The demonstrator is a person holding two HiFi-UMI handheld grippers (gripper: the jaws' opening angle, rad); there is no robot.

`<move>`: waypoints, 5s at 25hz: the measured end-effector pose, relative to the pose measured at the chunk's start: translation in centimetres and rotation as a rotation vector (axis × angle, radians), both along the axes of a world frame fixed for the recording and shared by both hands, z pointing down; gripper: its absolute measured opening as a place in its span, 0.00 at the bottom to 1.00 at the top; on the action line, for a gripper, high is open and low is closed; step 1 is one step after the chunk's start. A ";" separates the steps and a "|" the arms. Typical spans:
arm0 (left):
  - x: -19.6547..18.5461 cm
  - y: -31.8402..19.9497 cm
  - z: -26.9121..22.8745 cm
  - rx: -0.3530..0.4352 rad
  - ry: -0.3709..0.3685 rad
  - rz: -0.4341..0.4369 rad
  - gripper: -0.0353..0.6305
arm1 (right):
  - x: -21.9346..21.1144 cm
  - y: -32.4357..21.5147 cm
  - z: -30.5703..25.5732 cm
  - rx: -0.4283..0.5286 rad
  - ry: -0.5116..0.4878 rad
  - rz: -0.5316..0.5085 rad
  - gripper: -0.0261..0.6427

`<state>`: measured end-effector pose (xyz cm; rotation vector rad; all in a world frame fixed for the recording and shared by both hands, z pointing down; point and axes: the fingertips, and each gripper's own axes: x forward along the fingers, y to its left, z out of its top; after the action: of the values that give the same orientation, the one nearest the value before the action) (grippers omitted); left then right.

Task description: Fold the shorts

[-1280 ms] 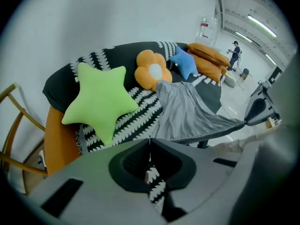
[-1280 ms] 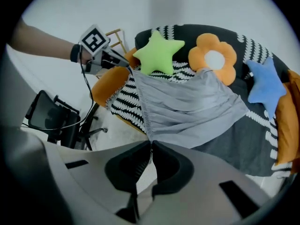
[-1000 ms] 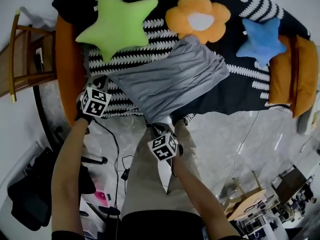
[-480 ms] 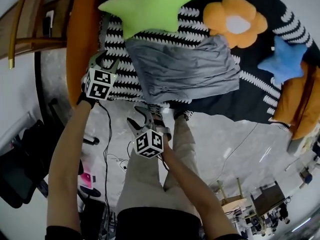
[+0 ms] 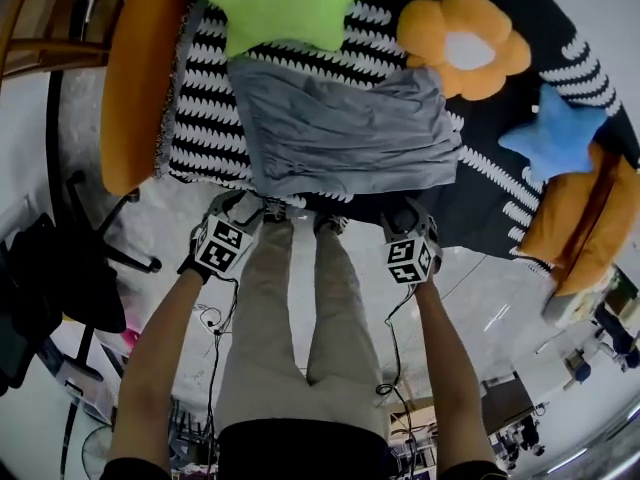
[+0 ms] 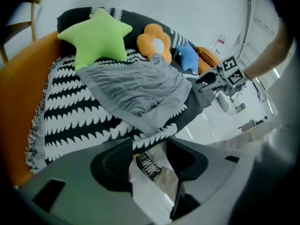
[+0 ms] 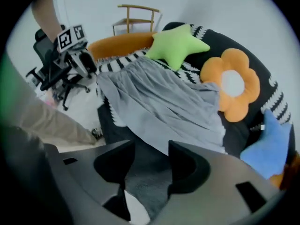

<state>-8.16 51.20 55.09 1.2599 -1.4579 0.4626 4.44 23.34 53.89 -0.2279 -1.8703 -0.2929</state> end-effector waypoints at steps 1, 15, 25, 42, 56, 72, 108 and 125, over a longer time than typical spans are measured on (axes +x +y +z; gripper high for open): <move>1.3 0.3 0.8 -0.024 0.017 -0.005 0.41 | 1.2 -3.4 0.7 0.056 0.023 -0.021 0.40; 2.6 -4.6 5.3 -0.049 -0.181 -0.065 0.25 | 5.9 -18.4 8.3 0.244 0.165 -0.551 0.36; -1.5 -3.9 2.5 -0.021 -0.171 -0.128 0.07 | 4.7 -18.5 8.4 0.213 0.244 -0.720 0.23; 0.1 -5.7 0.4 0.029 -0.122 -0.018 0.07 | 5.4 -18.6 3.8 0.126 0.258 -0.478 0.08; 0.6 -7.2 2.8 -0.007 -0.211 -0.046 0.18 | 7.0 -17.3 1.7 0.100 0.232 -0.402 0.08; 5.0 2.8 -6.5 -0.011 0.047 0.125 0.08 | 13.5 -14.1 -2.3 0.159 0.268 -0.522 0.08; -3.2 2.9 -9.1 0.049 -0.039 -0.098 0.09 | -1.1 -16.4 -7.6 0.254 0.064 -0.323 0.08; -23.0 -5.3 -7.4 0.021 -0.372 -0.275 0.28 | -26.8 -21.3 -8.7 0.345 -0.324 0.265 0.56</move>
<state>-31.19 45.91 47.73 1.0013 -1.9232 0.5137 -22.37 2.03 45.24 0.3183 -2.1008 -0.4837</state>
